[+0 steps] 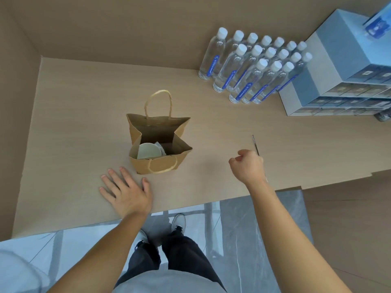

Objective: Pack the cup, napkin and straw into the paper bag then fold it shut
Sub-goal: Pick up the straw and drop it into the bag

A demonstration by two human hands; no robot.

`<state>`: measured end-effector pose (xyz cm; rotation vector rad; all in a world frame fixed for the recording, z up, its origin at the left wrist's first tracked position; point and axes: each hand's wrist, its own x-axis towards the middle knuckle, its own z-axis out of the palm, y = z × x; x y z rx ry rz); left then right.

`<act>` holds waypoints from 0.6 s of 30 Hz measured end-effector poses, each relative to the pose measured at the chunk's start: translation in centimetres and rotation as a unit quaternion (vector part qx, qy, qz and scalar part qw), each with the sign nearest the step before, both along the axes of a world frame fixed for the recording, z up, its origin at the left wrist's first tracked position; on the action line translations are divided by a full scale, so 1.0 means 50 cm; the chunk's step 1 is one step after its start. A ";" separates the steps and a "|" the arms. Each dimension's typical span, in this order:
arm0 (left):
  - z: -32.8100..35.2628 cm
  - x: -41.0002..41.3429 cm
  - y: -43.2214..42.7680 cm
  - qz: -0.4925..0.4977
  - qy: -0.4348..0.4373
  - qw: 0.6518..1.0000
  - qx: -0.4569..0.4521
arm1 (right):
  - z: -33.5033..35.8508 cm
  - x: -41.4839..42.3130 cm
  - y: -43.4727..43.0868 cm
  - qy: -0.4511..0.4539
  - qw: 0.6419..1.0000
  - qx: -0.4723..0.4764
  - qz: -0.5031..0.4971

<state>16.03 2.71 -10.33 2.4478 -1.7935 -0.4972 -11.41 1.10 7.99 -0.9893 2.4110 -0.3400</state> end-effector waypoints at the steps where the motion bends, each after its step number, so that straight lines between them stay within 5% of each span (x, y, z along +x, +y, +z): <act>1: -0.002 -0.007 -0.004 0.013 0.001 1.000 0.002 | -0.017 -0.019 0.001 -0.001 1.000 0.017 -0.002; 14: -0.055 -0.015 -0.008 0.065 -0.058 0.996 -0.029 | -0.208 -0.244 -0.014 0.045 0.989 0.140 -0.036; 18: -0.042 -0.018 -0.007 0.072 -0.066 0.994 -0.036 | -0.248 -0.266 -0.002 0.114 0.989 0.097 -0.019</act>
